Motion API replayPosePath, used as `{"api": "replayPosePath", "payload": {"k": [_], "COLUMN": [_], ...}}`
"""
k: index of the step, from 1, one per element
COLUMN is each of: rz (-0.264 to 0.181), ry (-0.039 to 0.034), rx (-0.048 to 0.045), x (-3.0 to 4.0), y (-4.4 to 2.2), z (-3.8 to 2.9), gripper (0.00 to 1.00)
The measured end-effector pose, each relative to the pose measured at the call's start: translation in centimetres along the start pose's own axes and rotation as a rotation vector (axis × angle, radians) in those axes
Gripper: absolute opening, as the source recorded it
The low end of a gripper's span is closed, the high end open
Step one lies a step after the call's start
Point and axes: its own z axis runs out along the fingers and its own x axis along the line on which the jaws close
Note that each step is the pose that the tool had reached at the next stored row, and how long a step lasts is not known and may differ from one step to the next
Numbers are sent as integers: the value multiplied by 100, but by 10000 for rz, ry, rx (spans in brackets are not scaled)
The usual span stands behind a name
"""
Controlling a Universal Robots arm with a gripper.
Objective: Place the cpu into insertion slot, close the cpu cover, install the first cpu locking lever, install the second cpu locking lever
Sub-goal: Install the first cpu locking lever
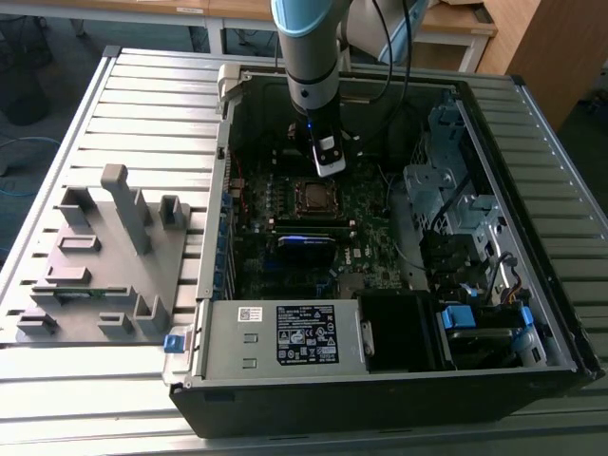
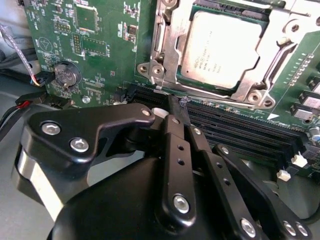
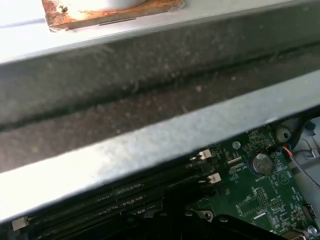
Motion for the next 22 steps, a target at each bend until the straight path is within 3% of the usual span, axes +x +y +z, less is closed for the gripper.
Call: {"api": "replayPosePath", "payload": {"k": [5,15,22], "rz": [-39,-43,-48], "ry": [-54,-76,-100], "rx": [123,114,104], "x": [1,1,-4], "y": [-3,-1,9], "z": [3,2,-34], "gripper": [10,10,10]}}
